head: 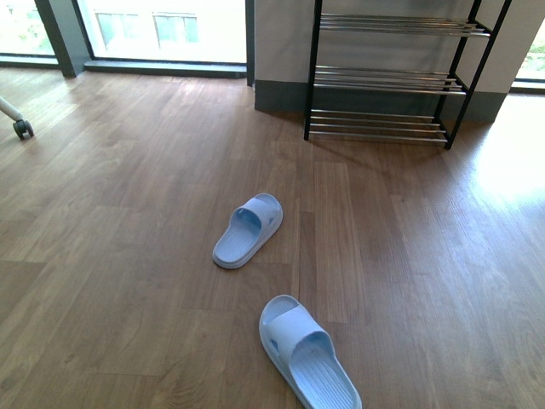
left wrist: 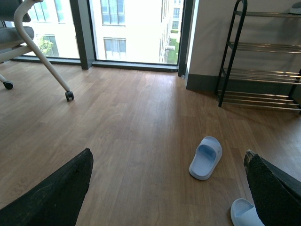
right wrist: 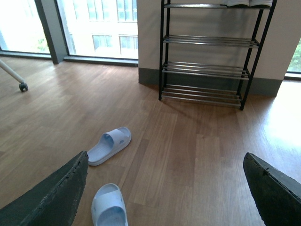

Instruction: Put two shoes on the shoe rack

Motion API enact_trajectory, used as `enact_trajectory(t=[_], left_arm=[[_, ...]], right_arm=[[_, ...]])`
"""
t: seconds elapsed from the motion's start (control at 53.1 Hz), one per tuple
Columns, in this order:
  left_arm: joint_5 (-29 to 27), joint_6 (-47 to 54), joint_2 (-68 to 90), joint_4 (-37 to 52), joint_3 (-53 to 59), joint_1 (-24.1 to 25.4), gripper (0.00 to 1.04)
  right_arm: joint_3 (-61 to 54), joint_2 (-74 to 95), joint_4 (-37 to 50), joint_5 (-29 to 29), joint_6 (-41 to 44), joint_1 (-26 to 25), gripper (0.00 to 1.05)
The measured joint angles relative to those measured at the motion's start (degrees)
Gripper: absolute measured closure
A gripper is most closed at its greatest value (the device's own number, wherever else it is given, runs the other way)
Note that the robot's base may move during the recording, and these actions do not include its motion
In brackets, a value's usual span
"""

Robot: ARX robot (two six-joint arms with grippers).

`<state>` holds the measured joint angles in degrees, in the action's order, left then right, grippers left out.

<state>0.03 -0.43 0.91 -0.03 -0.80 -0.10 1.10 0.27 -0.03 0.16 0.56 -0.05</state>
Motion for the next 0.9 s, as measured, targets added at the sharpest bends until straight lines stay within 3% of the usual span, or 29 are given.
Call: enact_trajectory(t=[0.226, 0.301, 0.339, 0.452, 0.527, 0.734, 0.904], left_arm=[[-0.9, -0.63, 0.22, -0.28, -0.07, -0.17, 0.09], [-16.17, -15.8, 7.58, -14.19, -5.18, -4.92, 0.09], [-17.31, -24.37, 10.1, -16.96, -5.92, -5.03, 0.09], [-9.88, -39.56, 13.81, -13.77, -6.32, -3.87, 0.09], [-6.58, -43.5, 19.93, -8.26, -6.58, -3.45, 0.09], [1.11, -45.7, 50.9, 13.73, -11.52, -4.52, 0.09], [6.56, -41.92, 71.82, 17.55, -20.06, -8.22, 0.09]], right_arm=[[0.0, 0.0, 0.0, -0.04, 0.0, 0.0, 0.09], [0.0, -0.02, 0.0, 0.0, 0.0, 0.0, 0.09], [0.0, 0.0, 0.0, -0.13, 0.0, 0.0, 0.09], [0.0, 0.0, 0.0, -0.13, 0.0, 0.0, 0.09], [0.0, 0.0, 0.0, -0.13, 0.0, 0.0, 0.09], [0.0, 0.0, 0.0, -0.13, 0.0, 0.0, 0.09], [0.0, 0.0, 0.0, -0.15, 0.0, 0.0, 0.09]])
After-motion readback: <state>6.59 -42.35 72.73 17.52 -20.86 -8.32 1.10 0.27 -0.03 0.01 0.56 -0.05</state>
